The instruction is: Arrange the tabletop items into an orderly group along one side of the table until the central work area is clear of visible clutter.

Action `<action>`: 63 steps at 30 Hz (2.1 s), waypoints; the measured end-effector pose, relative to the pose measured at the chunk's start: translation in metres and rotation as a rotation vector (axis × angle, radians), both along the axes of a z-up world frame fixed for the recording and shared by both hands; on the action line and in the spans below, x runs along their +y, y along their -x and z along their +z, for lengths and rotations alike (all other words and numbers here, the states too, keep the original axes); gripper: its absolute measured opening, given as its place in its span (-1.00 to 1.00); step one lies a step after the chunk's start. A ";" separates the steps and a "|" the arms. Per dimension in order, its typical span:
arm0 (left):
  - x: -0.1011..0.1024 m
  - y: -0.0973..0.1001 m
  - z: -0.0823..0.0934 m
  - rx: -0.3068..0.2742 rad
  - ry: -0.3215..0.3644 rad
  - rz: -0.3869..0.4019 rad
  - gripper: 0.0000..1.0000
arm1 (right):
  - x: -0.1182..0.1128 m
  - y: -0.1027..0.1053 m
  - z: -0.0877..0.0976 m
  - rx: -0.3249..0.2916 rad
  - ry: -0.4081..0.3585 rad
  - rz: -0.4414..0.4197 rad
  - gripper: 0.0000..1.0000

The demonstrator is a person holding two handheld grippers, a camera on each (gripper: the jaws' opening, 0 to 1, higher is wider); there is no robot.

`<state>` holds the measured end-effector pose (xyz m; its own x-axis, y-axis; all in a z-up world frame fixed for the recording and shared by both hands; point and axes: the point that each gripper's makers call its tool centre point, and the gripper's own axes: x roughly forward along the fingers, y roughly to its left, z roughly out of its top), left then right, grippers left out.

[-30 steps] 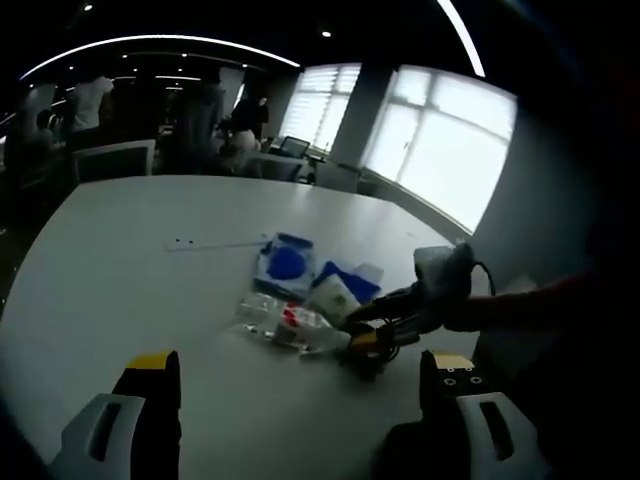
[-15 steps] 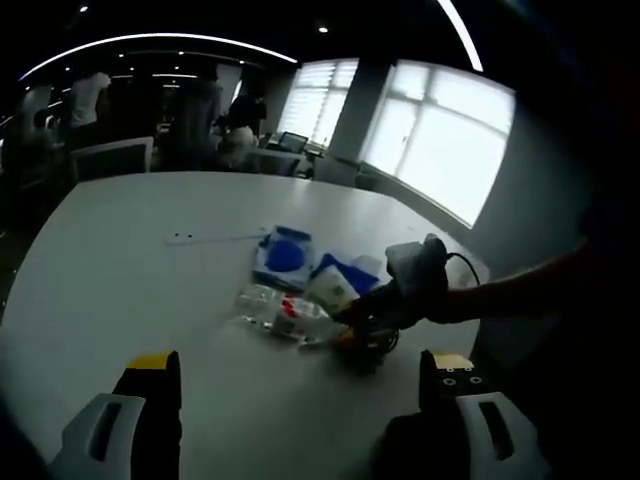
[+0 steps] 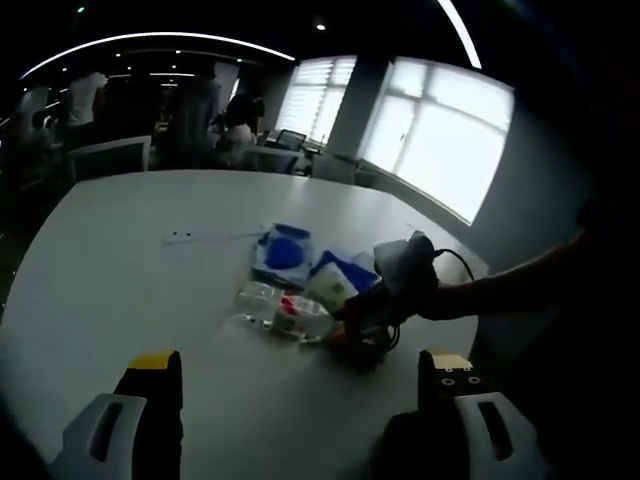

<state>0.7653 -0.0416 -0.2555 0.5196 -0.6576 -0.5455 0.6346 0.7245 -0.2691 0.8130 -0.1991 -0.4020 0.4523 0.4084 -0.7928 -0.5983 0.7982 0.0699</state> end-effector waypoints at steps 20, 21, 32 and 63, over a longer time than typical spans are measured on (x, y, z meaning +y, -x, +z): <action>-0.003 -0.006 0.000 -0.006 0.009 -0.033 0.91 | 0.001 0.006 0.019 -0.057 0.005 0.016 -0.63; -0.003 -0.006 0.000 -0.008 0.010 -0.036 0.90 | 0.000 0.007 0.020 -0.063 0.007 0.021 -0.63; -0.028 -0.017 -0.014 -0.032 -0.049 -0.227 0.88 | 0.001 0.006 0.041 -0.101 0.013 0.047 -0.64; -0.125 -0.072 -0.076 -0.314 -0.388 -1.083 0.75 | 0.008 0.002 0.064 -0.155 0.052 0.129 -0.65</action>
